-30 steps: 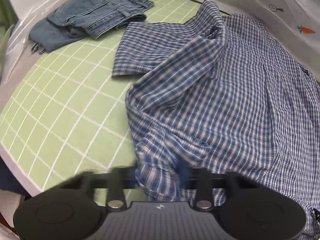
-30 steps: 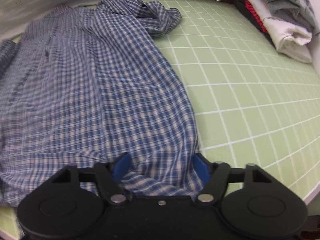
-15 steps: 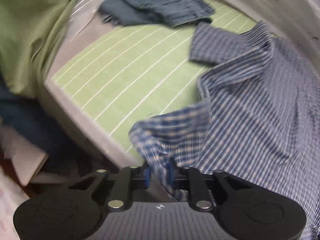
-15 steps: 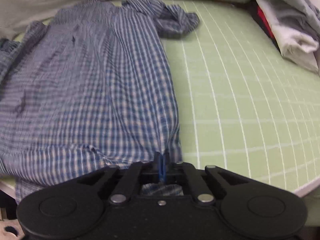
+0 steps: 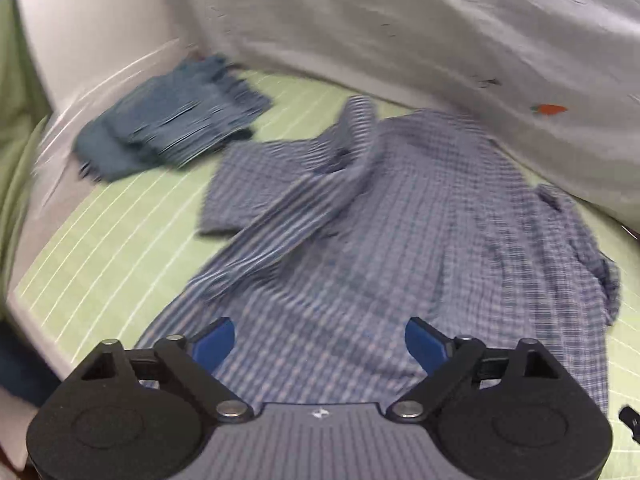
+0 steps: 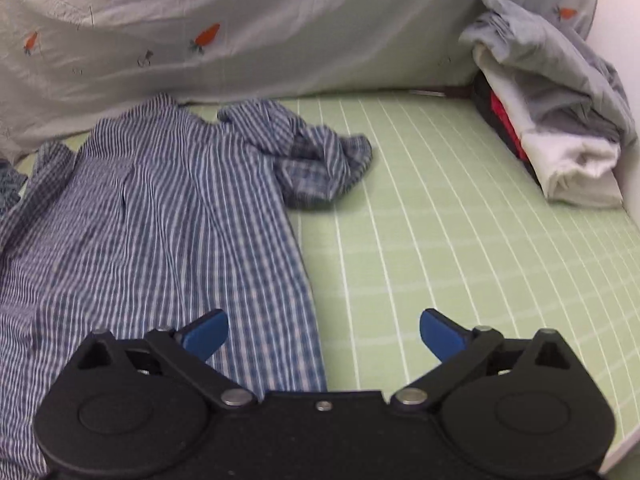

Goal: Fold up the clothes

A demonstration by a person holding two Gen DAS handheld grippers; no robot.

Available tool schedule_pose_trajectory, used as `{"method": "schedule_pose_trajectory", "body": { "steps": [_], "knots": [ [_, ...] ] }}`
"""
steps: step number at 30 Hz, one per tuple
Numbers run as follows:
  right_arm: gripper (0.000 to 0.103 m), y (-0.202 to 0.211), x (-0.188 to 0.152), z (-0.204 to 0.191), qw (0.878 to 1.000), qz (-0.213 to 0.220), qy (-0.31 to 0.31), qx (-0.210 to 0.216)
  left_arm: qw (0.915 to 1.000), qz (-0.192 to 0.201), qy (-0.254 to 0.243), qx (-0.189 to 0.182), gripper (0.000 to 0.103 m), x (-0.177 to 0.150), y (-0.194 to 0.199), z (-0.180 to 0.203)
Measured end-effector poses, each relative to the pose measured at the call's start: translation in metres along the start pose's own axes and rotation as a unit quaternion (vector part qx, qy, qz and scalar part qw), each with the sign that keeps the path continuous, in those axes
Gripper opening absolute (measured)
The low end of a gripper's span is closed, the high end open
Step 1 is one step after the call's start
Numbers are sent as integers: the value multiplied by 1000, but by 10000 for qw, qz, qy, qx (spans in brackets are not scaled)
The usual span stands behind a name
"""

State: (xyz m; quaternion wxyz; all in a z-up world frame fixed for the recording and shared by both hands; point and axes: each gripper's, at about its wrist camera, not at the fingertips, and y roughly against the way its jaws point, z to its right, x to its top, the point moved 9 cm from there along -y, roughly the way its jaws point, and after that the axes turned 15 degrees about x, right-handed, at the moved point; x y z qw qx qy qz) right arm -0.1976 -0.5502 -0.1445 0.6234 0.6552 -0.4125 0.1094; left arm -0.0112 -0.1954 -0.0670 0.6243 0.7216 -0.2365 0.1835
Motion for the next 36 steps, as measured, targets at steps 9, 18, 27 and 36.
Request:
{"method": "schedule_pose_trajectory", "body": {
  "steps": [9,18,27,36],
  "knots": [
    [103,-44,63,19,9994,315,-43,104,9978,-26,-665,28,98,44,-16,81],
    [103,-114,114,32,9995,-135,193,188,9918,89,-1259,202,99,78,-39,148],
    [99,-200,159,25,9927,-502,1069,253,9908,-456,-1228,330,99,91,-96,185],
    [36,-218,159,37,9970,-484,488,347,9903,-578,-1209,376,99,96,-107,186]
  ]
}}
